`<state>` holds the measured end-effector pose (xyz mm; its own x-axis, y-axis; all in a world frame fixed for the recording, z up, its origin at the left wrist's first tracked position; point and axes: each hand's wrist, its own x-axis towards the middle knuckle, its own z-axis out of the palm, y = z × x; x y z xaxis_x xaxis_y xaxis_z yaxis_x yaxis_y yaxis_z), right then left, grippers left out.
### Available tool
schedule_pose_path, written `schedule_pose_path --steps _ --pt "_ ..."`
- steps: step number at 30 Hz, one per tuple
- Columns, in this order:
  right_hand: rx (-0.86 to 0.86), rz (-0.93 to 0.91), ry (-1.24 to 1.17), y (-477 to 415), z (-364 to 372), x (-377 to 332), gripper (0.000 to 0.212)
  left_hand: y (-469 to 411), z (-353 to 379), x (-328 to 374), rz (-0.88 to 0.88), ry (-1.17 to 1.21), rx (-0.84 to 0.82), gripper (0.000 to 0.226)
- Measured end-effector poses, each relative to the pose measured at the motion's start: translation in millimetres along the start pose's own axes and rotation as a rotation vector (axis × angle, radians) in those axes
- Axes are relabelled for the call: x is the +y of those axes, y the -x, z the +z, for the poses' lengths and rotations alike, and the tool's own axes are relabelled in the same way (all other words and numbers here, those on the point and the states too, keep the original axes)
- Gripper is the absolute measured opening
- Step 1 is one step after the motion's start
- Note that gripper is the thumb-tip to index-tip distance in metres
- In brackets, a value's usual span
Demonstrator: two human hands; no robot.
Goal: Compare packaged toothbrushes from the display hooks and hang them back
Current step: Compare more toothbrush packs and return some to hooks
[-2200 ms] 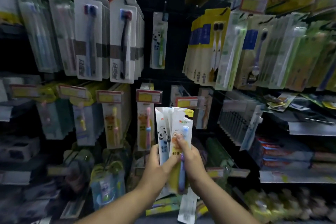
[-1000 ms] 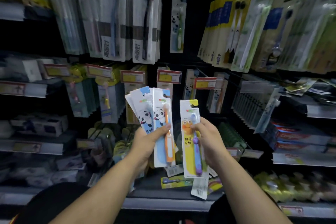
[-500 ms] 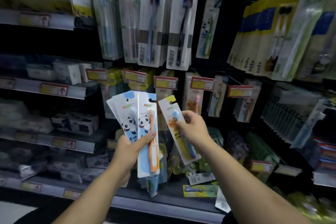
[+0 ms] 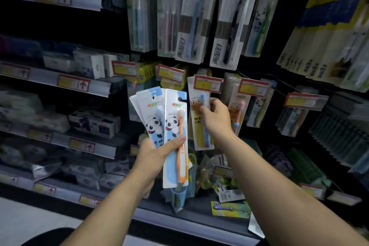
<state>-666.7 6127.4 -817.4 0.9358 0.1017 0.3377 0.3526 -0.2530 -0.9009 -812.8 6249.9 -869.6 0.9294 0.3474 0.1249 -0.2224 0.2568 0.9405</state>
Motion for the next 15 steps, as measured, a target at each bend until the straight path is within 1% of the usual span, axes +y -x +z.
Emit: schedule_pose_path --steps 3,5,7,11,13,15 --pt "0.021 -0.003 -0.011 3.2 1.4 7.5 0.014 -1.2 -1.1 -0.3 0.011 0.017 0.011 0.032" --pt "0.041 0.029 -0.063 5.3 1.2 10.9 0.015 -0.7 -1.9 0.4 0.016 0.028 0.021 0.037" --pt "0.049 0.065 -0.096 7.0 0.0 13.6 0.016 0.4 -3.5 0.6 0.019 0.042 0.027 0.037" --pt "0.038 0.062 -0.054 8.0 -2.0 13.6 0.020 2.0 -6.3 -0.5 -0.002 0.040 0.038 0.040" --pt "0.052 0.075 -0.011 5.9 -0.7 12.6 0.016 2.1 -5.5 -1.2 -0.012 0.034 0.040 0.044" --pt "0.032 0.098 0.072 4.4 0.0 8.9 0.012 2.1 -4.3 -2.5 -0.016 0.019 0.037 0.045"
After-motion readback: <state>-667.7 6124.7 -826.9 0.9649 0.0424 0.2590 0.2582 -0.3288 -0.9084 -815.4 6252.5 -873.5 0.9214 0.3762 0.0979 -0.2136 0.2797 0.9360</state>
